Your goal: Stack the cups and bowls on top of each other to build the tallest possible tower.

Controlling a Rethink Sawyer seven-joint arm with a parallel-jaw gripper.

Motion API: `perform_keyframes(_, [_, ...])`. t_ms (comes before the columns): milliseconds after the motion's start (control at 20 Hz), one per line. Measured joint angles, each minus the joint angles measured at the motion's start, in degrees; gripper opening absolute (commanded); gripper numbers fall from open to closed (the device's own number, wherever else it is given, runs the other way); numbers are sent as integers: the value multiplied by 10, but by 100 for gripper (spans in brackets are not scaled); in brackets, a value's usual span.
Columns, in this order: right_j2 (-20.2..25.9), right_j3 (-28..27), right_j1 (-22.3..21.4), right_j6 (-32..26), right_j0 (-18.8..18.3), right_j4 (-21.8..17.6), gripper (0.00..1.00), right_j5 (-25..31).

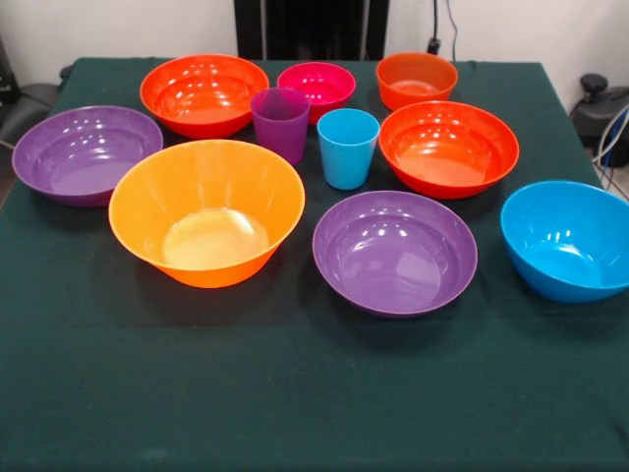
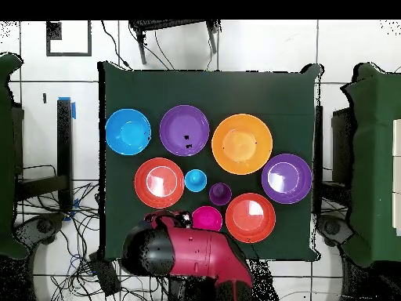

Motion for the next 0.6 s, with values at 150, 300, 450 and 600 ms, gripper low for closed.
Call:
perform_keyframes(150, [0,0,14,0,-8,-7,100,-14])
perform_keyframes(300, [0,-1,32,0,-16,-13,100,-28])
perform_keyframes(450, [0,-2,47,0,-20,-18,100,-34])
perform_keyframes(600, [0,-4,60,0,-23,-22,100,-36])
